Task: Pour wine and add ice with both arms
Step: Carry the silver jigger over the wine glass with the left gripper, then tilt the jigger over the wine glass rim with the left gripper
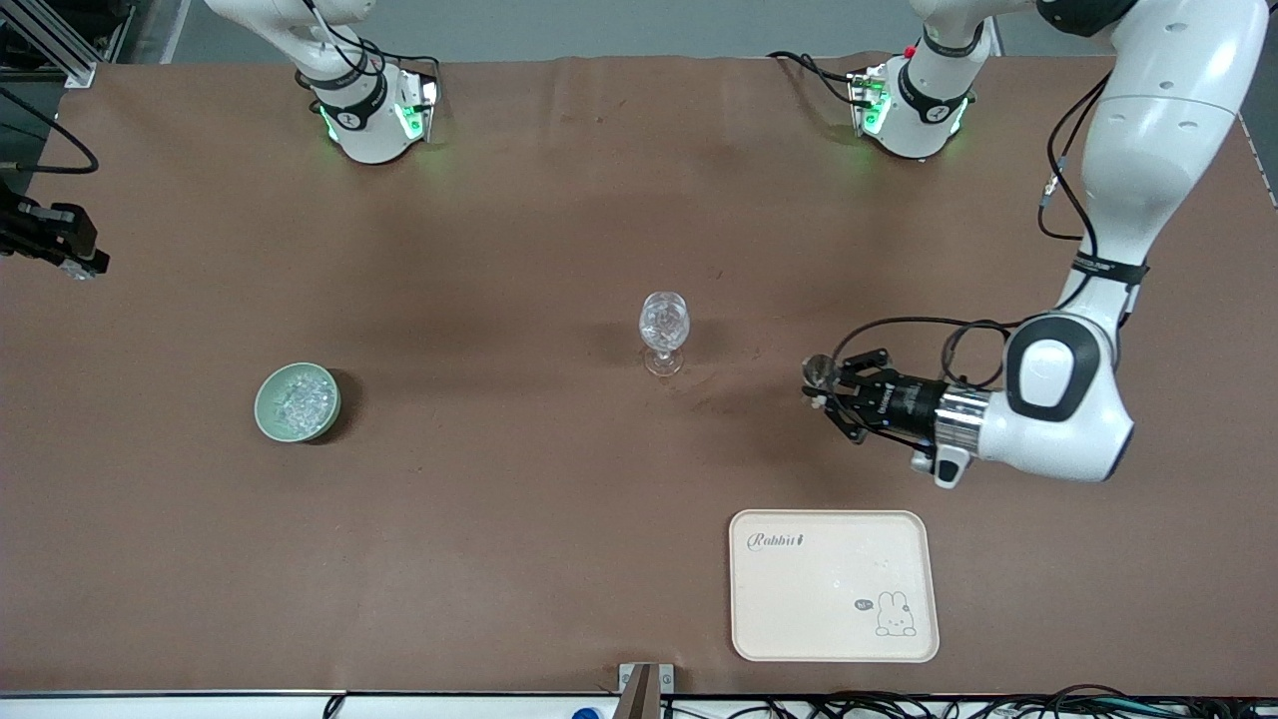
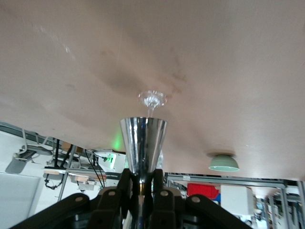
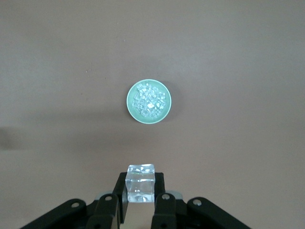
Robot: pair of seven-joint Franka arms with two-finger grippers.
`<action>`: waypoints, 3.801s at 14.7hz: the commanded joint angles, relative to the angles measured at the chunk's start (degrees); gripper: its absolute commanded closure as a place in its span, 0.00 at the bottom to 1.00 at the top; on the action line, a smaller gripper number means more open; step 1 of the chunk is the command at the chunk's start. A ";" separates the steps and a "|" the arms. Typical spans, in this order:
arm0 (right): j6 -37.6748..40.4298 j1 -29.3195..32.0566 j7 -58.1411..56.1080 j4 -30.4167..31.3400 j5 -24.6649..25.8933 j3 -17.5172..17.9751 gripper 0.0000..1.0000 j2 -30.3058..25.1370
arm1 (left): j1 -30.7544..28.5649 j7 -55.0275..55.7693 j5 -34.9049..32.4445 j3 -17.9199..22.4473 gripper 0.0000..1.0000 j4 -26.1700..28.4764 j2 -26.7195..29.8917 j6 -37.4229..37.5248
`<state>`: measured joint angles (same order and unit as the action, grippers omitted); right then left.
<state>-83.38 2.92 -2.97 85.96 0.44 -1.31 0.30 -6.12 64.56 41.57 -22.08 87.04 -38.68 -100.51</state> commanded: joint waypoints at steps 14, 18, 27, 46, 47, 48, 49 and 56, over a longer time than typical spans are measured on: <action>2.35 0.42 -0.19 -1.33 -1.40 0.43 0.96 0.93 | 20.26 35.97 -25.73 0.11 1.00 2.43 9.76 -6.19; 2.35 0.42 -0.19 -1.33 -1.67 0.43 0.96 0.93 | 23.43 41.77 -32.76 0.10 1.00 2.34 10.46 -6.10; 2.35 0.33 -0.19 -1.33 -1.67 0.43 0.96 0.93 | 25.62 48.73 -39.63 0.10 1.00 0.41 11.70 -6.10; 2.26 0.24 -0.10 -1.59 -1.75 0.61 0.96 0.85 | 33.27 57.88 -62.04 0.28 1.00 -0.82 10.38 -5.31; 2.26 0.24 -0.10 -1.59 -1.75 0.61 0.96 0.85 | 33.80 57.79 -63.09 0.28 1.00 -0.82 10.29 -5.31; 2.34 0.24 -0.10 -1.59 -1.75 0.61 0.96 0.85 | 33.89 57.79 -64.41 0.28 1.00 -0.82 10.20 -5.23; 2.26 0.24 -0.10 -1.59 -1.75 0.61 0.96 0.85 | 33.98 57.70 -65.47 0.28 1.00 -0.82 10.11 -5.23; 2.08 0.51 -0.28 -1.68 -4.04 0.25 0.96 0.76 | 36.09 57.70 -71.01 0.28 1.00 -0.91 9.06 -2.86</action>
<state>-81.46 2.91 -2.97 84.51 -2.27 -1.14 1.50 28.68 121.58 -27.10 -22.11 87.03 -29.04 -105.37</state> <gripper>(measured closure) 0.749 0.784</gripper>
